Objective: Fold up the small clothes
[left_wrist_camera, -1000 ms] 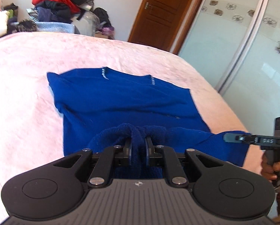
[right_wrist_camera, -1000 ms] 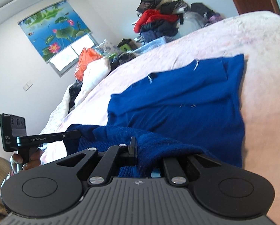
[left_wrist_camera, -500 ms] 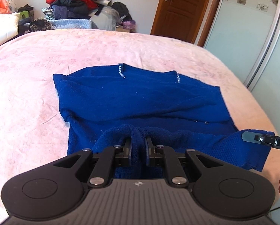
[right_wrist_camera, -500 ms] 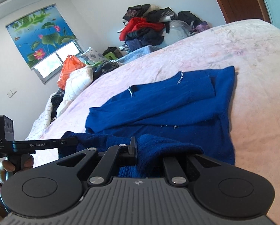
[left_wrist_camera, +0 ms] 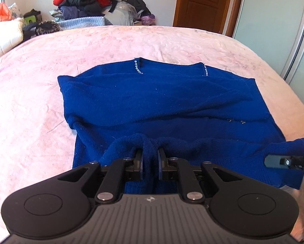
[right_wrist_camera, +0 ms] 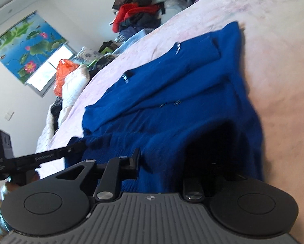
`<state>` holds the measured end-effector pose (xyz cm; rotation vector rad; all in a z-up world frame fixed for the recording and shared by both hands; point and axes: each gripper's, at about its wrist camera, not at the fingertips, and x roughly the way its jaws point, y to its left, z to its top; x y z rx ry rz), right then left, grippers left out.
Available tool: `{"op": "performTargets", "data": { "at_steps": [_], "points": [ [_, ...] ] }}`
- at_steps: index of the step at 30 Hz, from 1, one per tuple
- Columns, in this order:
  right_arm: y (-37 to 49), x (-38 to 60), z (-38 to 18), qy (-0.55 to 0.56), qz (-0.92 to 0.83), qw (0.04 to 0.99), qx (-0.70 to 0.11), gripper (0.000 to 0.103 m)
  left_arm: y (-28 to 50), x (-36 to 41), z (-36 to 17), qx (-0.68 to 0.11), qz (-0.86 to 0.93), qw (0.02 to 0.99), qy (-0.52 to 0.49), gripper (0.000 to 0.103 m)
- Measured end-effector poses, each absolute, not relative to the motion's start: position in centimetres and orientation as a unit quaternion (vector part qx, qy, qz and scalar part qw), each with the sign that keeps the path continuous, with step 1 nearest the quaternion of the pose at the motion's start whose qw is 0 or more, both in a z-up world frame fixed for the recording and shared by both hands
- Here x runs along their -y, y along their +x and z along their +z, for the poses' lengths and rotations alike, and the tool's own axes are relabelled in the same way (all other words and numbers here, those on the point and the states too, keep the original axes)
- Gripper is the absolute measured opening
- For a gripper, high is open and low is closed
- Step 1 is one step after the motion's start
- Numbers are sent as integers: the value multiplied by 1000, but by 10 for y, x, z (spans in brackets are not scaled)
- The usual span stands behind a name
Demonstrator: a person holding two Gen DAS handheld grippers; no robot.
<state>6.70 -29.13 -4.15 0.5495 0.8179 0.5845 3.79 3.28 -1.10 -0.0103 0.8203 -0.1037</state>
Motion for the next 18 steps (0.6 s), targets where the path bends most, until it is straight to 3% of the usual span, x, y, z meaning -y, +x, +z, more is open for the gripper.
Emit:
{"op": "performTargets", "data": {
  "at_steps": [3,5,18],
  "points": [
    [63,280,-40,231,281,846,-390,25,37,-28,-11,-396,-42,917,6,13],
    [60,276,-34,217,282,851,-385,13,36,-26,-9,-393,-37,919,11,13],
    [75,291,6,233,275,881,-308,11,39,-15,14,-342,-5,939,39,13]
  ]
}}
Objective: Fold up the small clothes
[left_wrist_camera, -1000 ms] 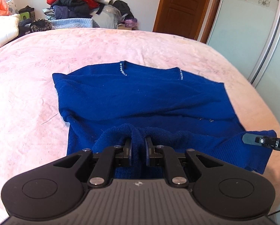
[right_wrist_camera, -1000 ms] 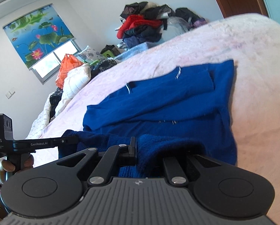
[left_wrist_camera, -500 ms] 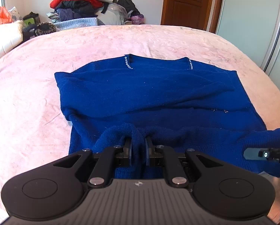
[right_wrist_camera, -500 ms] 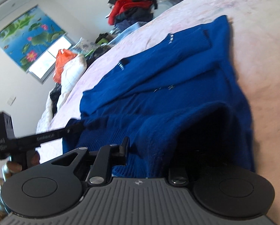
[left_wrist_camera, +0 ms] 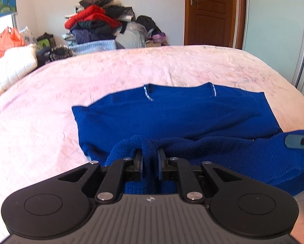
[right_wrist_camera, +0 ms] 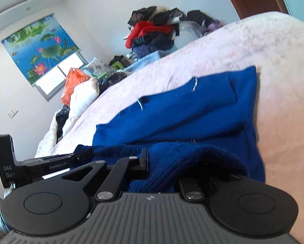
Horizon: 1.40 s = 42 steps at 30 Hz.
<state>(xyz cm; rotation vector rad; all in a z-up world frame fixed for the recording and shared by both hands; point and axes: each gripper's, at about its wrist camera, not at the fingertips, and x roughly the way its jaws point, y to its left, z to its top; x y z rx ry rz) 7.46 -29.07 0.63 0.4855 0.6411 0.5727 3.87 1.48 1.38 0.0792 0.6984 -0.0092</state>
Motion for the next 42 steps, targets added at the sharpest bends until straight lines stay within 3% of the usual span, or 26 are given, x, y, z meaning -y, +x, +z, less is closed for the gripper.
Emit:
{"op": "performTargets", "data": {
  "at_steps": [27,42],
  "points": [
    [134,285,22,265,269,886,-271,11,79,-36,37,-316,15,948,16,13],
    [207,285,-10,290,235,877,-301,11,160,-54,8,-385,-11,923,-23,14]
  ]
}}
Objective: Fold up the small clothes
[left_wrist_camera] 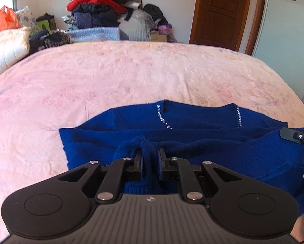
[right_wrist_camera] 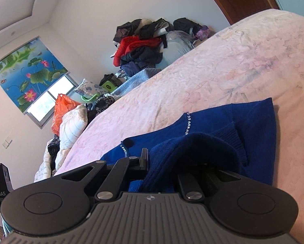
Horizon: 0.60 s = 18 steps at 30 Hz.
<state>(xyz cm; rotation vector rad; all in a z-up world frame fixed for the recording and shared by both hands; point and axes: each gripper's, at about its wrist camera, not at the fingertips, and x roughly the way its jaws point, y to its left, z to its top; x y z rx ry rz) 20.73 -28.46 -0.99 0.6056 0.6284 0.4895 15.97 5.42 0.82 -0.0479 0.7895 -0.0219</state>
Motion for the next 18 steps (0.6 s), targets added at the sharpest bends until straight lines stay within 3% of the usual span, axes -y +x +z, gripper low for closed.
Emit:
{"op": "performTargets", "data": {
  "at_steps": [5,8,11,13,18],
  "points": [
    [225,281,-30,290,223,871,-329,11,175,-70,-7,-408,-22,910,-66,16],
    [228,281,-38,295,220,866,-338,12,172,-83,-10,-414,-32,904,-101,24],
    [228,281,-42,296,219,864,-343,14,164,-97,-9,-415,-30,900,-130,44],
    [228,281,-43,298,219,863,-345,15,156,-106,-7,-408,-27,901,-147,68],
    [229,281,-47,296,220,862,-348,14,137,-129,-2,-410,-33,891,-192,71]
  ]
}}
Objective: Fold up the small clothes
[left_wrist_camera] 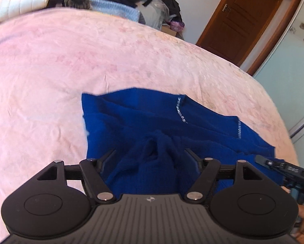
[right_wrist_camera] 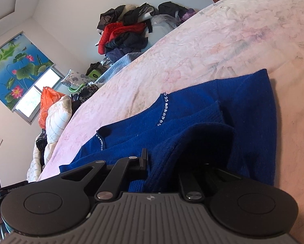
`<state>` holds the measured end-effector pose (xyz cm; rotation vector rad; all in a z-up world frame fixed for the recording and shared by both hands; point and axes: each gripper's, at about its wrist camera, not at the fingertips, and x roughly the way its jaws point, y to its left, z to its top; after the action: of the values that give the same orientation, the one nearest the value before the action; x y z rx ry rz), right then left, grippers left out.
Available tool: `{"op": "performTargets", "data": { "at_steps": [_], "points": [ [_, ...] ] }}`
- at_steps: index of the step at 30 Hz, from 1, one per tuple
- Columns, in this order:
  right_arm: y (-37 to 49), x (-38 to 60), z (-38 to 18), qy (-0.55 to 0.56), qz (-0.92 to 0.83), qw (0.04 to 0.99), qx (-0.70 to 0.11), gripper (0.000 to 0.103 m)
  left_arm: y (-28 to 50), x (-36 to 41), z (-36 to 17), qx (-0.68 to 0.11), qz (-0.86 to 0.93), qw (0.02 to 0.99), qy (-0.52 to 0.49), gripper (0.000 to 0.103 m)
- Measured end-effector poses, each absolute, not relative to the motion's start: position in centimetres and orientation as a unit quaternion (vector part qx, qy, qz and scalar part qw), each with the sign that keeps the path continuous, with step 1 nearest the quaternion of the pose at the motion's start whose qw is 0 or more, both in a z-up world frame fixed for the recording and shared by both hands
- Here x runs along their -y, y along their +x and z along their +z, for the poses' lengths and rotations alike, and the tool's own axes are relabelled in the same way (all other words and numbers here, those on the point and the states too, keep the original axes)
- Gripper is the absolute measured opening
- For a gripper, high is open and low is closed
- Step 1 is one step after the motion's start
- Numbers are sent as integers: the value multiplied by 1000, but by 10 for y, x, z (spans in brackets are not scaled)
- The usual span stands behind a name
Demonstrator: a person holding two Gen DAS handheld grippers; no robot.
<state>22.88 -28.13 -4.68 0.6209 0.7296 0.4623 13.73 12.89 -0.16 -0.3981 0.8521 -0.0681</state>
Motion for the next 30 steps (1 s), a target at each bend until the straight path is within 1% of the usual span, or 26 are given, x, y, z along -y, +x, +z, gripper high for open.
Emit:
{"op": "performTargets", "data": {
  "at_steps": [2,6,8,9,10,11,13,14,15,16,18,20,21,22,24,27,30],
  "points": [
    [229,282,-48,297,221,861,-349,14,132,-133,-6,-428,-51,877,-215,71],
    [226,284,-49,300,220,860,-350,15,124,-130,-16,-453,-67,860,-224,70],
    [224,285,-48,298,220,860,-351,18,117,-127,-21,-463,-81,851,-235,69],
    [222,285,-47,297,221,860,-351,20,115,-125,-23,-464,-84,851,-234,65],
    [221,285,-46,296,222,860,-352,23,114,-123,-25,-464,-81,852,-229,56],
    [220,286,-46,295,222,860,-353,24,115,-122,-27,-465,-71,854,-223,50],
    [217,287,-47,294,221,859,-357,34,118,-125,-32,-469,-59,850,-233,34],
    [216,289,-47,295,223,857,-358,36,119,-128,-35,-470,-58,846,-244,29],
    [214,289,-47,295,224,857,-359,39,120,-131,-36,-470,-54,844,-252,19],
    [211,290,-47,293,225,857,-360,40,120,-132,-36,-468,-51,844,-255,12],
    [207,291,-46,288,226,856,-364,40,117,-133,-34,-459,-54,849,-255,8],
    [201,293,-45,279,226,859,-366,39,114,-129,-29,-447,-55,859,-241,7],
    [199,294,-43,272,223,861,-367,33,113,-128,-26,-441,-54,865,-235,6],
    [196,294,-42,263,219,864,-369,22,111,-127,-24,-435,-52,868,-232,5],
    [191,295,-38,252,221,868,-366,14,108,-127,-17,-421,-52,876,-232,5],
    [181,304,-26,283,258,856,-347,12,97,-132,3,-377,-68,893,-236,5],
    [170,318,-11,344,300,832,-316,11,87,-139,22,-344,-80,902,-247,4]
  ]
}}
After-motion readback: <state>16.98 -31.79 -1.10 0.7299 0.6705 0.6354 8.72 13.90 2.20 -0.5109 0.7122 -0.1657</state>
